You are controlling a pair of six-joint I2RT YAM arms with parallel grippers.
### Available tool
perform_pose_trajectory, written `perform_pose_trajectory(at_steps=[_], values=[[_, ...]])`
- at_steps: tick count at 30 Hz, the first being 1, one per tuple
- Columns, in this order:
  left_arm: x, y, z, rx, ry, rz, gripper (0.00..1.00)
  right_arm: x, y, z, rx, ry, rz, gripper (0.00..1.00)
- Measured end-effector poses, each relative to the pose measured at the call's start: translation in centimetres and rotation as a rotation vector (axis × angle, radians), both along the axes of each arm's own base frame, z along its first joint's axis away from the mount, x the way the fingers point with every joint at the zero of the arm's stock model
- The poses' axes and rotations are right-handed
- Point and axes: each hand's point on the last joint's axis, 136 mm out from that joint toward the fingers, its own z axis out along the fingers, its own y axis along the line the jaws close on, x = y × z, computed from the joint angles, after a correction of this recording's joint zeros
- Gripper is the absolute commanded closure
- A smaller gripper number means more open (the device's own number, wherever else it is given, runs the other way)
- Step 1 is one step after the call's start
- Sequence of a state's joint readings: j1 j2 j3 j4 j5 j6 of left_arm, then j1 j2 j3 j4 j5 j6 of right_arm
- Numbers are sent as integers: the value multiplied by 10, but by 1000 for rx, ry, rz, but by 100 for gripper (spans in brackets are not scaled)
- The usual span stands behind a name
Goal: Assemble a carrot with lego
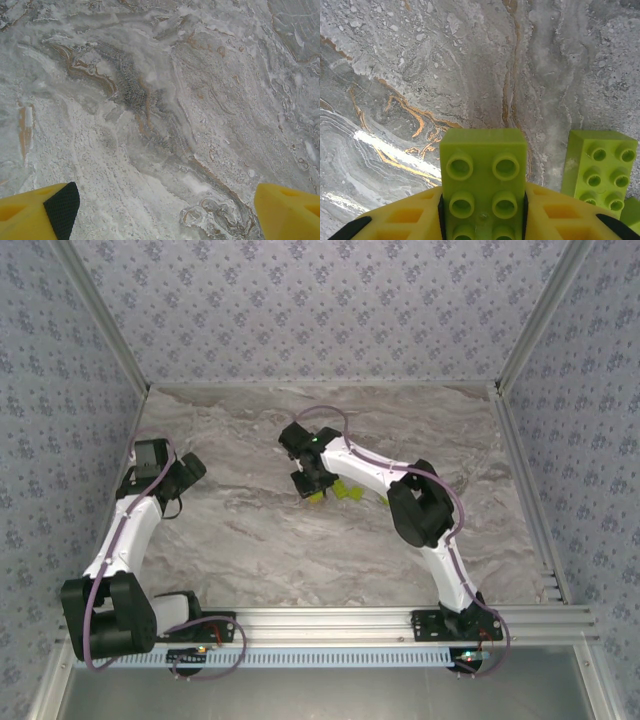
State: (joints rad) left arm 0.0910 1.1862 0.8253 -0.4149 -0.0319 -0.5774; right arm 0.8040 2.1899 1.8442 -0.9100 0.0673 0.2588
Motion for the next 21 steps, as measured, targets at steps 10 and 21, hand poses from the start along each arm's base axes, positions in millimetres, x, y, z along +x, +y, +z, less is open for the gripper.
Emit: perform_pose_trajectory(at_steps=[10,21], values=[[0,-2,0,-7,0,-6,8,-3,3,-1,-7,-2,43,60],[0,-3,-1,-12,1,-10,8,-9,8,-1,22,29,65,60]])
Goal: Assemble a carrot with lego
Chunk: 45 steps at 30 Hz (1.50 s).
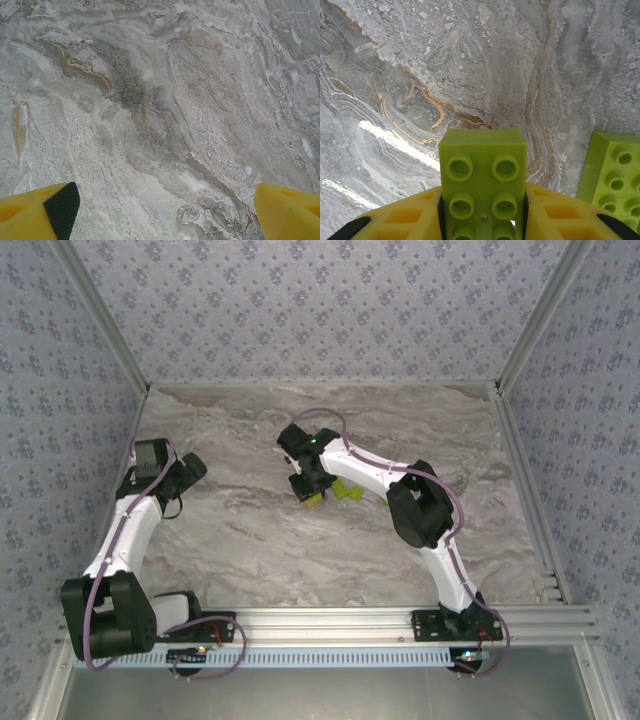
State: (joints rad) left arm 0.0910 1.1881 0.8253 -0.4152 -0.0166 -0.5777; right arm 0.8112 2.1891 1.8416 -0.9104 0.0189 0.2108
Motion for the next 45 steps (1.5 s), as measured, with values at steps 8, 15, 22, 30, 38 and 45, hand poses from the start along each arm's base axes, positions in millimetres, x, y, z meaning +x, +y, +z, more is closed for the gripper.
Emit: perform_pose_trajectory(at_steps=[8,15,22,30,38,45], values=[[0,0,-3,-2,9,-1,8,-2,1,0,3,8,6,57],[0,0,-3,-2,10,-1,8,-14,2,-3,-20,30,25,48],[0,0,-3,-2,11,-1,8,-19,2,-4,-30,37,36,32],[0,0,-3,-2,11,-1,8,-16,-6,17,-39,-7,29,25],[0,0,-3,-2,11,-2,8,2,-39,66,3,-96,-44,26],[0,0,-3,-2,11,-1,8,17,-83,55,-31,-78,-119,27]])
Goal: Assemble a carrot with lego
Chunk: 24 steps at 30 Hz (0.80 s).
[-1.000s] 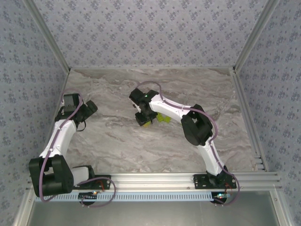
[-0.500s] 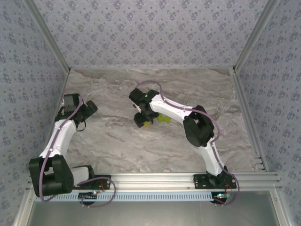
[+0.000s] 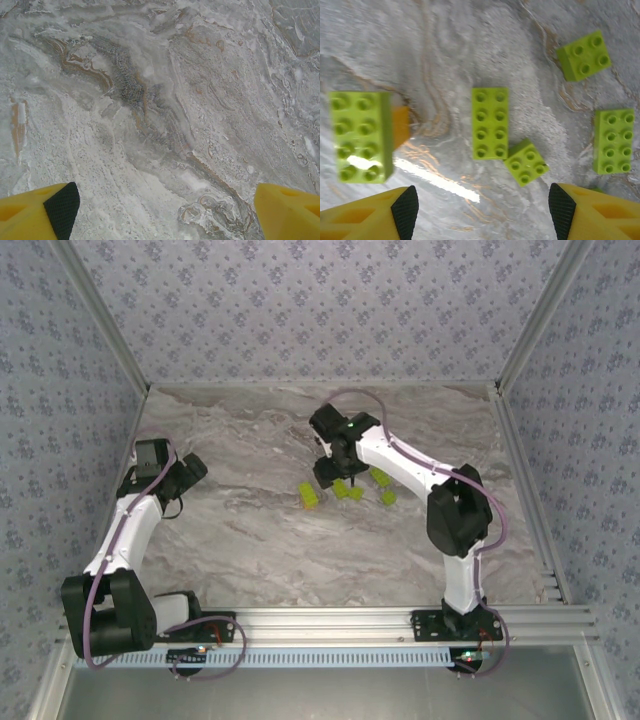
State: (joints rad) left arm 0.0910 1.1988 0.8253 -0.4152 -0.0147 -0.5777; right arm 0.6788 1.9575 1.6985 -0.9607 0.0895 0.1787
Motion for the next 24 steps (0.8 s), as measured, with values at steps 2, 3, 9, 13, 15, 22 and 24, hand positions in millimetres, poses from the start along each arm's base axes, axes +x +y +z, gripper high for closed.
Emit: perform_pose_trajectory(at_steps=[2,3,9,13,15,22,24], values=[[0,0,0,0,0,0,8,4,-8,-7,-10,16,-11,27],[0,0,0,0,0,0,8,7,-10,-11,-11,19,-16,27],[0,0,0,0,0,0,8,17,-6,-45,-32,71,-1,29],[0,0,0,0,0,0,8,17,-1,-63,-32,105,8,30],[0,0,0,0,0,0,8,17,1,-68,-27,114,9,31],[0,0,0,0,0,0,8,16,4,-79,-26,132,19,40],[0,0,0,0,0,0,8,16,4,-81,-25,136,22,44]])
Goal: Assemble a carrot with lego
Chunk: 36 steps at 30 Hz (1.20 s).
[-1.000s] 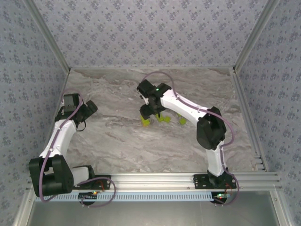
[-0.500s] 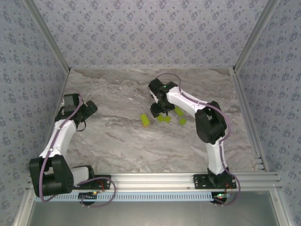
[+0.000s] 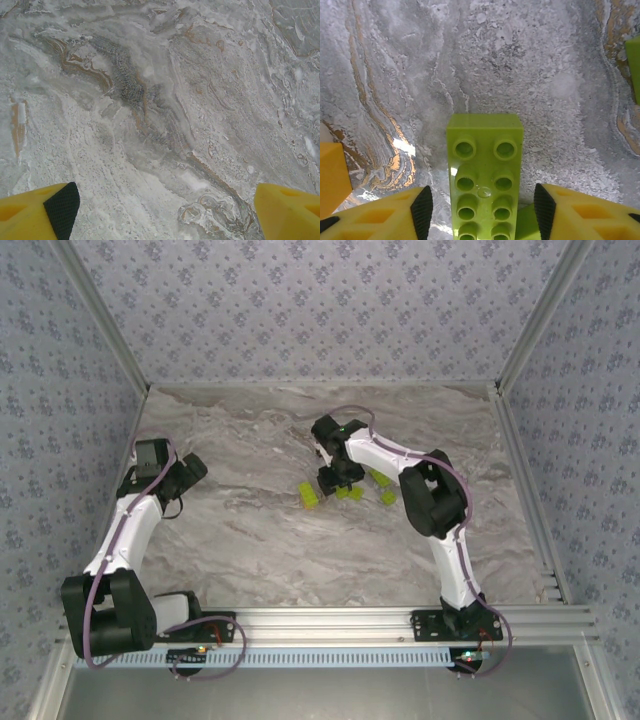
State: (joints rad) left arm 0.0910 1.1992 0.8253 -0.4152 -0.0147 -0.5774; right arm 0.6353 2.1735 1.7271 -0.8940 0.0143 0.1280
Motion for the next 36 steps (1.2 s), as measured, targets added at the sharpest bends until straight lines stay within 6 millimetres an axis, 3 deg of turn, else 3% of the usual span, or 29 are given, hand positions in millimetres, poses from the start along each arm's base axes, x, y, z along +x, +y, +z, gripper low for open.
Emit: perform_pose_trajectory(at_steps=[6,16,23,32,36], values=[[0,0,0,0,0,0,8,3,3,1,9,-8,6,51],[0,0,0,0,0,0,8,4,5,-4,5,-1,8,52],[0,0,0,0,0,0,8,1,4,-14,-10,17,11,62],[0,0,0,0,0,0,8,1,5,-12,-11,16,12,66],[0,0,0,-1,0,0,8,-3,3,3,-15,7,16,65]])
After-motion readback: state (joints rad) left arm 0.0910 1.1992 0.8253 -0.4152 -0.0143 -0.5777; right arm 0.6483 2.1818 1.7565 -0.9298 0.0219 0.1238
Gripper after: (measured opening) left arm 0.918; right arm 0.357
